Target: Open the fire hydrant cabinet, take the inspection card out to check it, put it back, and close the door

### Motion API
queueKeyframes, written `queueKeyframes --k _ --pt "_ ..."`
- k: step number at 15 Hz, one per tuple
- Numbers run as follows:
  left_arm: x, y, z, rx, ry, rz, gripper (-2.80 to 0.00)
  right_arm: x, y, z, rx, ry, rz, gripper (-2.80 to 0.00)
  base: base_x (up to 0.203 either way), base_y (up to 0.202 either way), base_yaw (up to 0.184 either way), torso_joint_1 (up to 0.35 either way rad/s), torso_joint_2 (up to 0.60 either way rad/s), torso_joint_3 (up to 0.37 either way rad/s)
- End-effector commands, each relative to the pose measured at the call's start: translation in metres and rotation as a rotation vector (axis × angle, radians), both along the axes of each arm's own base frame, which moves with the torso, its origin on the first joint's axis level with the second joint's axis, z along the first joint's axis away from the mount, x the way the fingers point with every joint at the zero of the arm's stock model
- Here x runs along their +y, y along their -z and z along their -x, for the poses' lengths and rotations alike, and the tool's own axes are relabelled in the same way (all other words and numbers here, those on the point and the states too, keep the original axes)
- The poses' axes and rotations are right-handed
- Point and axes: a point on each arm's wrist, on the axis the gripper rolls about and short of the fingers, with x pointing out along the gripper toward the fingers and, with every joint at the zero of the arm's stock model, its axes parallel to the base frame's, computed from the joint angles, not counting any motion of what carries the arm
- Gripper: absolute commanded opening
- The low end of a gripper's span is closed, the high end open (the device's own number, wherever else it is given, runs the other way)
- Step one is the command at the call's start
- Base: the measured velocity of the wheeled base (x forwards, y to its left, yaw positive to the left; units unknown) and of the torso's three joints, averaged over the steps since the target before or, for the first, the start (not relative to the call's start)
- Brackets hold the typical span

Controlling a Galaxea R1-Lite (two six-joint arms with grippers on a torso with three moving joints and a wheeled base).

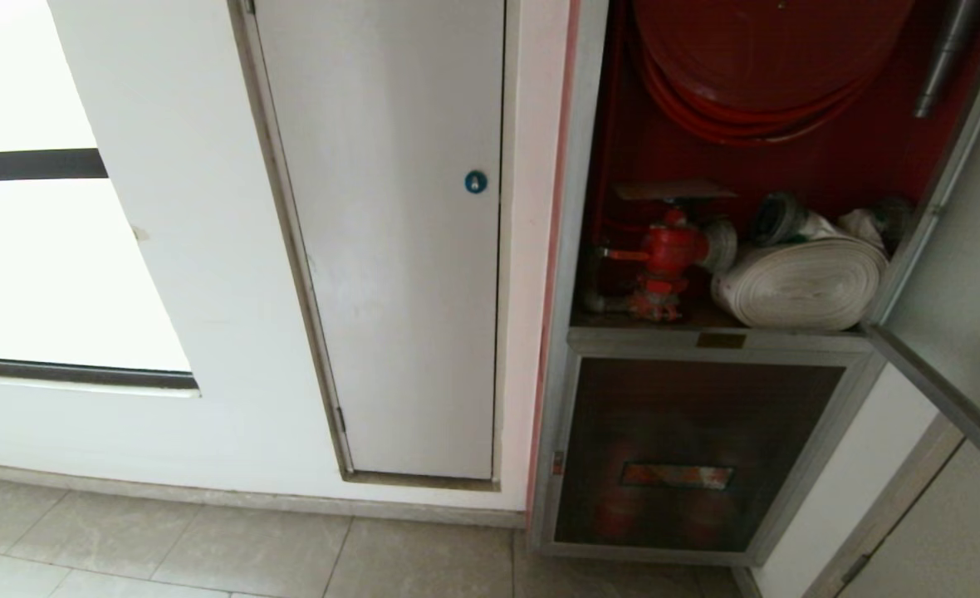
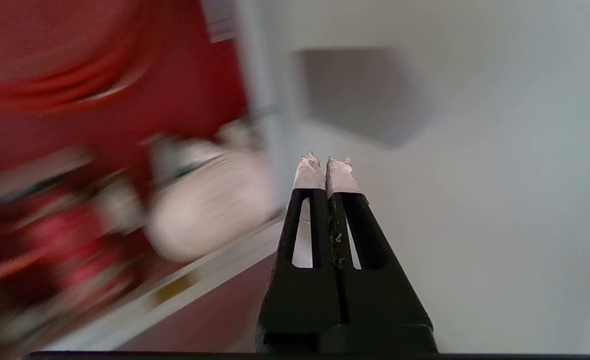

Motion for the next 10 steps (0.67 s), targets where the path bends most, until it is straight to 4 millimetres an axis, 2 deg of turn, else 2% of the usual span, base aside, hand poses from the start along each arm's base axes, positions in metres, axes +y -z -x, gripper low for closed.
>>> queueKeyframes --k 1,6,10 --pt "0.0 0.0 0.0 0.001 -0.001 0.0 -2.8 0.013 0.002 0.011 -0.018 -0.086 0.004 -2.8 0.0 0.0 0.0 0.0 0.0 0.0" --pt "0.0 0.0 0.0 0.001 -0.001 0.0 -2.8 0.02 0.02 0.071 -0.072 -0.124 0.06 -2.8 0.0 0.0 0.0 0.0 0.0 0.0" --pt "0.0 0.0 0.0 0.0 -0.001 0.0 -2.8 0.019 0.044 0.129 -0.123 -0.121 0.117 -2.8 0.0 0.0 0.0 0.0 0.0 0.0"
